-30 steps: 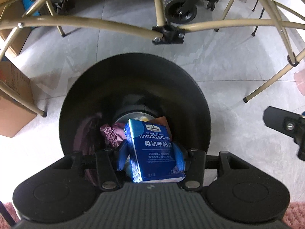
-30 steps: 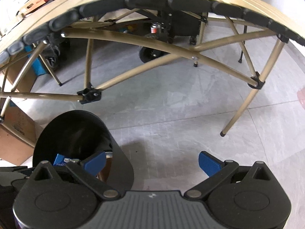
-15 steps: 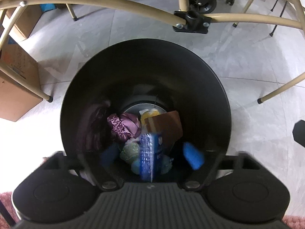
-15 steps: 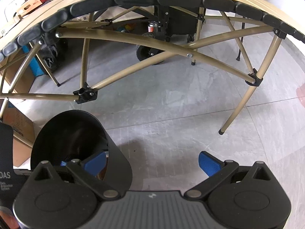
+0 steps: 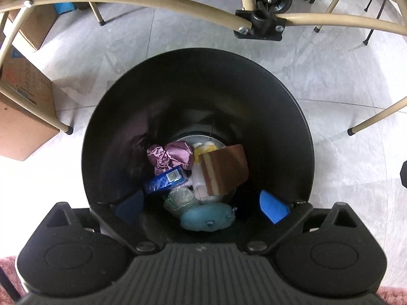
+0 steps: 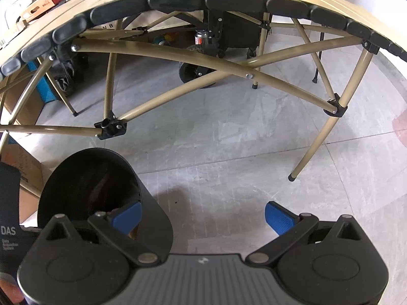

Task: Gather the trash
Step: 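Lower the blue handkerchief box into the bin and open the left tool, then raise both open tools back up toward the table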

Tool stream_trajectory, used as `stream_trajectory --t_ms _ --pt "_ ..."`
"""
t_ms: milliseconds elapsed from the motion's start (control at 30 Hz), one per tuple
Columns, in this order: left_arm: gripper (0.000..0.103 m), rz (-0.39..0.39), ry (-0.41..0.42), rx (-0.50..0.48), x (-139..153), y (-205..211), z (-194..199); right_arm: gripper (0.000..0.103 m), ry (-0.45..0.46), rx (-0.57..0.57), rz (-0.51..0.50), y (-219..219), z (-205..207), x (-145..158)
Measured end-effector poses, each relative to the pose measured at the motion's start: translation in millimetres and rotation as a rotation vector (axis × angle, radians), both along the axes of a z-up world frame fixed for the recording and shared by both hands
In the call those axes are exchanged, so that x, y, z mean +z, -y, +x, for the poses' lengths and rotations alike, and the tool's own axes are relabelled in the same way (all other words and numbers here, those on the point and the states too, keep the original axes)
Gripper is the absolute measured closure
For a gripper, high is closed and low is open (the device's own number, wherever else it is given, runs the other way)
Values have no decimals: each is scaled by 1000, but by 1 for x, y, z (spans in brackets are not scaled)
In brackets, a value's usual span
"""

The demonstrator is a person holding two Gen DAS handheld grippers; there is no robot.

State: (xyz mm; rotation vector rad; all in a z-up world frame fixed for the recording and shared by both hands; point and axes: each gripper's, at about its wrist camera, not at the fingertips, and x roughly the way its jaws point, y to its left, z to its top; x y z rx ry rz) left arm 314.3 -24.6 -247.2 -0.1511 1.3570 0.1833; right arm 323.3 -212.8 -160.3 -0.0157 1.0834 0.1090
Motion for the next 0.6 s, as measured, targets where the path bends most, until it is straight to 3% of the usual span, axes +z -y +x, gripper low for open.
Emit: stream_trajectory --t_ms 200,600 --pt "3 9 33 -1 11 -1 -2 0 17 3 0 1 -1 5" --pt "0 36 183 -19 58 -7 -19 0 47 -6 -3 4 0 13"
